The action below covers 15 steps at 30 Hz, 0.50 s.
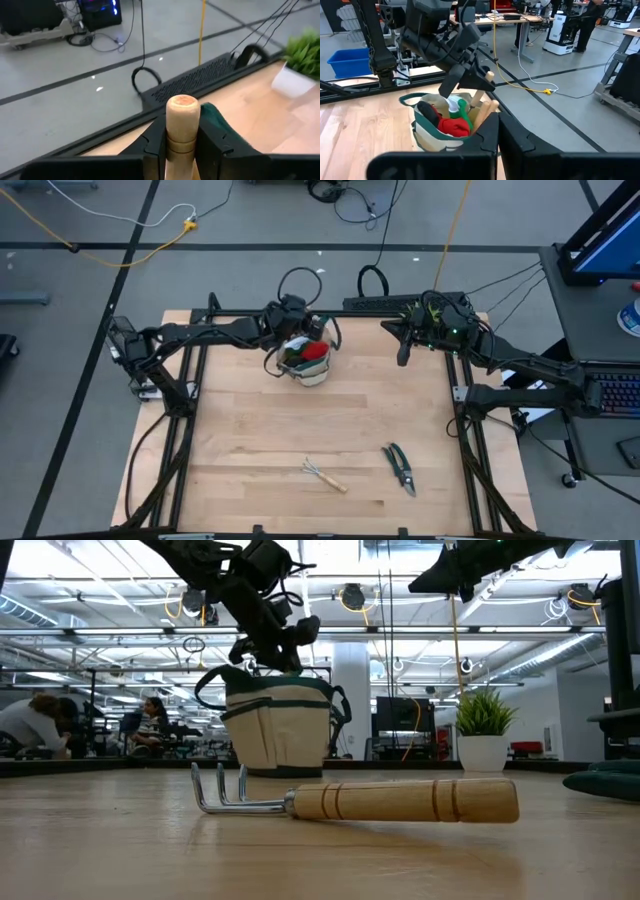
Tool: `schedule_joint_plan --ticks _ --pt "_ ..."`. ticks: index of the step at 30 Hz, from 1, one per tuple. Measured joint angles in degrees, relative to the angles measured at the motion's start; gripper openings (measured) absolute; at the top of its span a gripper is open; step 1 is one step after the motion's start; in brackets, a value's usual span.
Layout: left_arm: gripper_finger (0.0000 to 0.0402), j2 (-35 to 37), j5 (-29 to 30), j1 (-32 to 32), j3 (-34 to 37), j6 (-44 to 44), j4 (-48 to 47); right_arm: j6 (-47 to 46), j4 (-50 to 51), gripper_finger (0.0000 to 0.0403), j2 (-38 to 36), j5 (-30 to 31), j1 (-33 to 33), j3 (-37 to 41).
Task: Pick & Place Garden tools in Gardening bag
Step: Put the top hand rake into the gardening bag
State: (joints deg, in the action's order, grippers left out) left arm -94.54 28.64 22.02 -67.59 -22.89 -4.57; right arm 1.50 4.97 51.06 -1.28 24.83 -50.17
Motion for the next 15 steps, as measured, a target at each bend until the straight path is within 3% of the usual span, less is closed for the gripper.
schedule_joint_plan --ticks 15 --pt "0.0069 0.0 -0.2 0.0 0.0 2.5 -1.1 0.0 -0.2 0.0 0.0 0.0 0.0 0.0"
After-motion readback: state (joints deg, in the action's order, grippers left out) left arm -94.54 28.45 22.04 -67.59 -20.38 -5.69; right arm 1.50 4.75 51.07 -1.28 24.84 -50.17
